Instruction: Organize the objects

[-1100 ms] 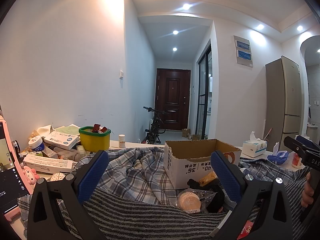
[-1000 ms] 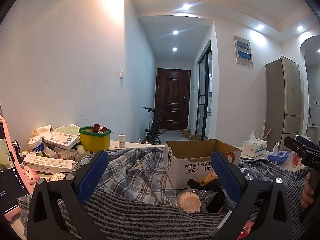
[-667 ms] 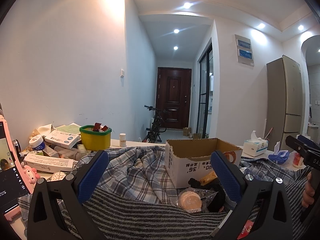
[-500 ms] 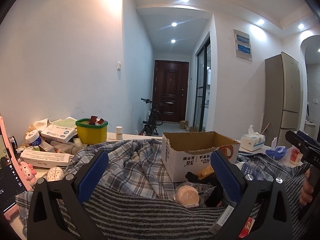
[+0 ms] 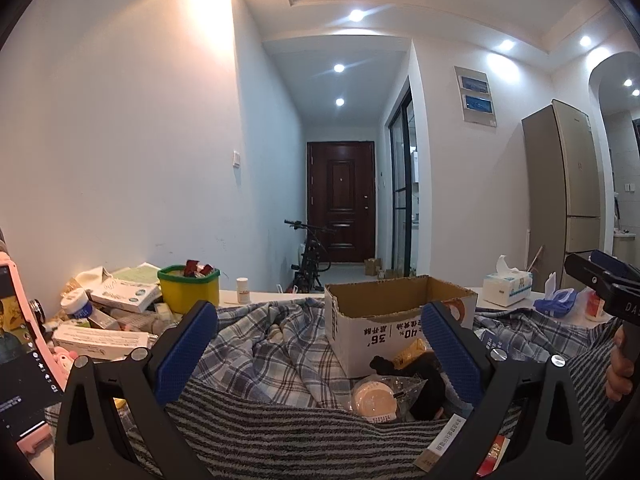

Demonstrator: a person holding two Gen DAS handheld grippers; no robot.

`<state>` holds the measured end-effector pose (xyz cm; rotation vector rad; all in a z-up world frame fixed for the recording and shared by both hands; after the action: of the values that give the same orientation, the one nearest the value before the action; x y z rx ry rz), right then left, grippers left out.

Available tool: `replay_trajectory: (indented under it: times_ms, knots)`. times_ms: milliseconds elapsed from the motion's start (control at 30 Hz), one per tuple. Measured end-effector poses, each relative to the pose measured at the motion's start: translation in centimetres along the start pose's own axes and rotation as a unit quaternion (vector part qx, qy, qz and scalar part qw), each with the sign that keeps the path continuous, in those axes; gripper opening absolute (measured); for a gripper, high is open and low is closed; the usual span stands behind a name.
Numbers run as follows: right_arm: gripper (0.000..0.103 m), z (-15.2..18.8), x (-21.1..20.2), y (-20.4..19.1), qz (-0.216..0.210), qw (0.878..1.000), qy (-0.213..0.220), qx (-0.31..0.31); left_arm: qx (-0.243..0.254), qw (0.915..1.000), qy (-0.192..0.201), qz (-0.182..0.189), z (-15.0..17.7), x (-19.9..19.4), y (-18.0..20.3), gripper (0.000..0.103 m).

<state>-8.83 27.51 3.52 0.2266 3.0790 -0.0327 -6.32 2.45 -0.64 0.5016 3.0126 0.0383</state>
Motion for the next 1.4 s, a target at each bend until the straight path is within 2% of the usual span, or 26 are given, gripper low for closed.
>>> replay_trajectory:
  times_ms: [133,433,767,1000,1133,1233,1400]
  knots:
    - [0.103,0.2,0.3,-0.1,0.003,1.0,-0.006,-0.004,-0.033,0.9994,-0.009,0.003,0.4,0.4,-1.3,0.103]
    - [0.103,0.4,0.7,-0.1,0.01,1.0,-0.018,-0.007,-0.046,0.9985,-0.028,-0.003,0.9,1.2,-1.8,0.103]
    - [0.103,0.5,0.9,-0.1,0.011,1.0,-0.022,-0.009,-0.056,0.9981,-0.026,-0.005,0.8,0.7,-2.3,0.103]
    - [0.103,0.5,1.0,-0.2,0.016,1.0,-0.025,-0.011,-0.053,0.9981,-0.015,-0.028,0.5,0.1,-2.4,0.103]
    - [0.103,0.4,1.0,-0.1,0.019,1.0,-0.021,-0.013,-0.06,0.9979,-0.015,-0.017,0.0,-0.4,-1.9,0.103]
    - [0.103,-0.4,0.3,0.0,0.035,0.999,-0.009,-0.009,-0.069,0.9975,-0.009,-0.013,-0.6,-1.2,-1.8,0.103]
    - [0.103,-2.2,-1.7,-0.6,0.019,1.0,0.008,0.002,-0.059,0.9977,0.002,-0.032,-2.0,-2.9,-1.6,0.103]
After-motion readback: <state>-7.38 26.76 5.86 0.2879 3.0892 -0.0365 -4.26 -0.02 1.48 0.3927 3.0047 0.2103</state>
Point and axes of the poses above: each gripper's, at about its wrist camera, not at the fingertips, and x roughly the way its jaws point, y to its right, z to its underside, the point moved 7 cm from there along x, roughly the way its jaws point, and after that the axes turned 15 degrees about z, right-handed, at the moved point
